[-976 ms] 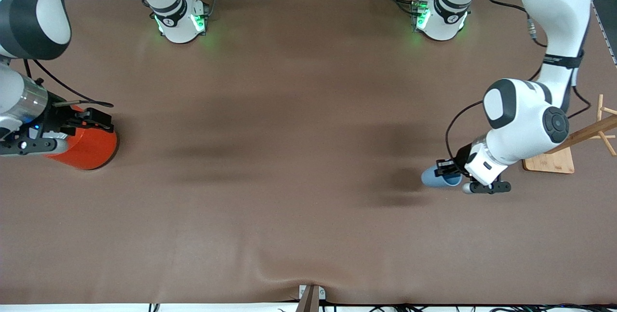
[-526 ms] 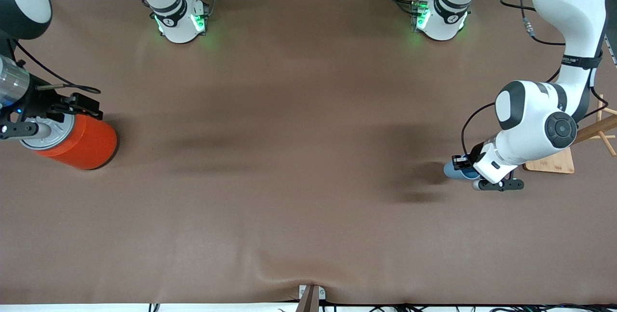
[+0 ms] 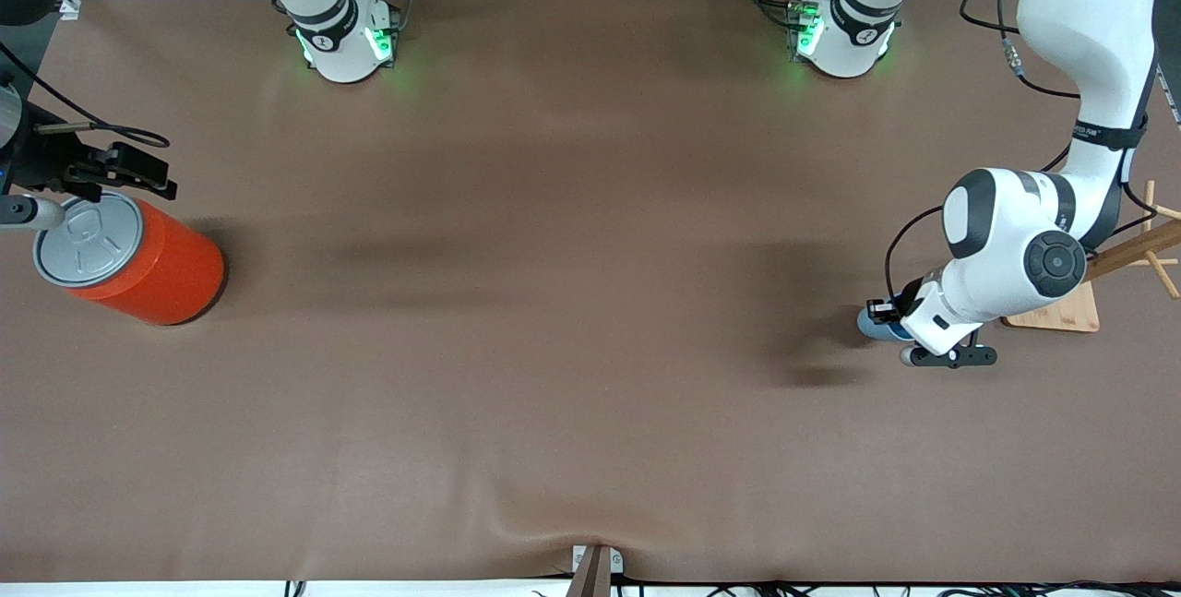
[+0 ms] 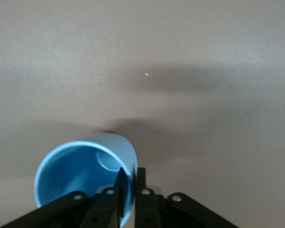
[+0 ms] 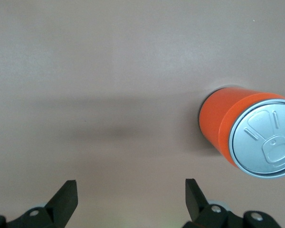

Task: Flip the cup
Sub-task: 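Set the cup upright on the table and open the left gripper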

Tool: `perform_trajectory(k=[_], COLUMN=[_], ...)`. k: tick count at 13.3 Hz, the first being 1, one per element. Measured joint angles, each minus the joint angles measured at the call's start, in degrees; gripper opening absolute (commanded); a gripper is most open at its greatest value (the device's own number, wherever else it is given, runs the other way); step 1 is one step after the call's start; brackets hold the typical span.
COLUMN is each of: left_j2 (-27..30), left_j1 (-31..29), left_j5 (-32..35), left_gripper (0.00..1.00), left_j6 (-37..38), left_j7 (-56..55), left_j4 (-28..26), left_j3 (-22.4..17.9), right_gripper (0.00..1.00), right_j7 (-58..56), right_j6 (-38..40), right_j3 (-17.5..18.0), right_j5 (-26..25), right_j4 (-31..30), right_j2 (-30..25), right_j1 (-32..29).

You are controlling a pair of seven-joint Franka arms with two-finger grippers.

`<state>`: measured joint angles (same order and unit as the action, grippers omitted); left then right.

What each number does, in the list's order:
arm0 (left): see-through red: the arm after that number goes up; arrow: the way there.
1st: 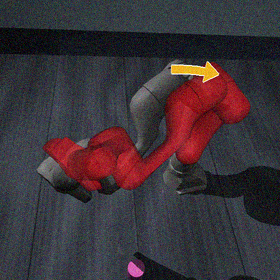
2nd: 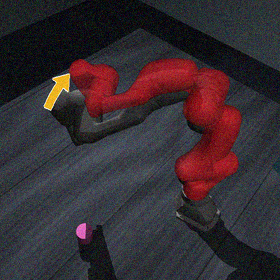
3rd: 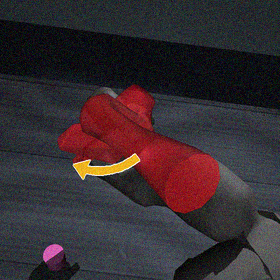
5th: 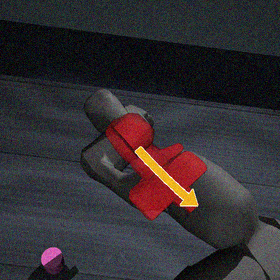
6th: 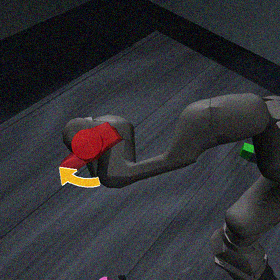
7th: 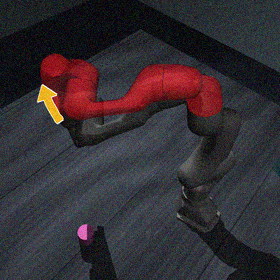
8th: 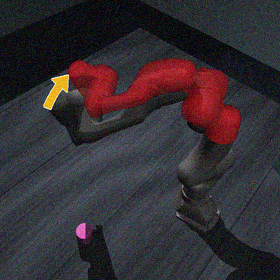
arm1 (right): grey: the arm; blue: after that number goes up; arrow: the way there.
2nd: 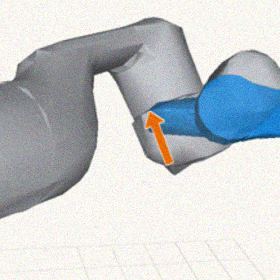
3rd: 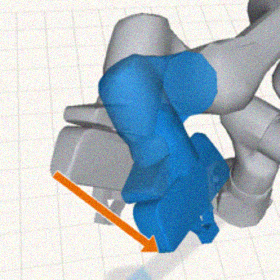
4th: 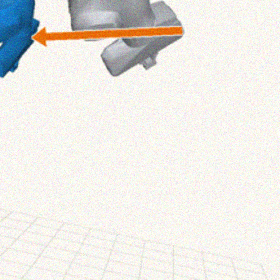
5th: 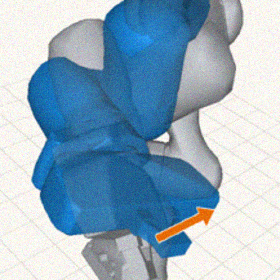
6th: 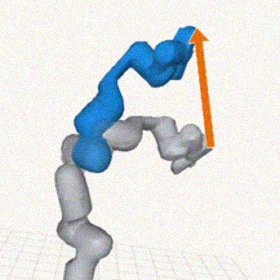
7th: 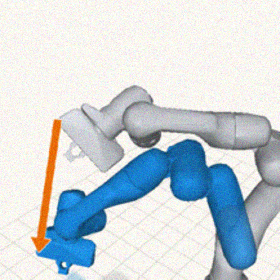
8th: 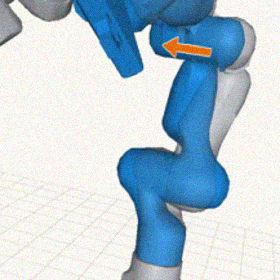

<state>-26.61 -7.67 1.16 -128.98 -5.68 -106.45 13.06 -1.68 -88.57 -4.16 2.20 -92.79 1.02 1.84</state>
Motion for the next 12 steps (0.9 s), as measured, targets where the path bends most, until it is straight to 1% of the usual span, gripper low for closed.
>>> perform_trajectory(k=[2,4,9,12], left_j2=[0.11,0.83,5.77,9.97], left_j1=[0.01,0.03,-0.51,-3.86], left_j5=[0.06,0.06,0.08,0.23], left_gripper=[1.0,1.0,1.0,1.0], left_j6=[0.41,3.84,20.46,30.89], left_j7=[0.01,0.01,0.0,0.0], left_j4=[1.58,4.08,14.64,20.57], left_j3=[0.0,0.05,-0.08,-0.28], right_gripper=[1.0,1.0,1.0,1.0], right_j7=[1.42,1.71,2.24,2.25], right_j6=[1.34,3.14,7.93,8.01], right_j3=[0.01,0.0,-0.06,-0.05], right_j5=[-0.04,-0.05,-0.11,-2.13], right_j4=[0.3,1.26,5.1,5.54], right_j2=[-0.13,-0.22,-0.45,-0.46], right_j1=[-0.45,-1.26,-2.73,-2.74])
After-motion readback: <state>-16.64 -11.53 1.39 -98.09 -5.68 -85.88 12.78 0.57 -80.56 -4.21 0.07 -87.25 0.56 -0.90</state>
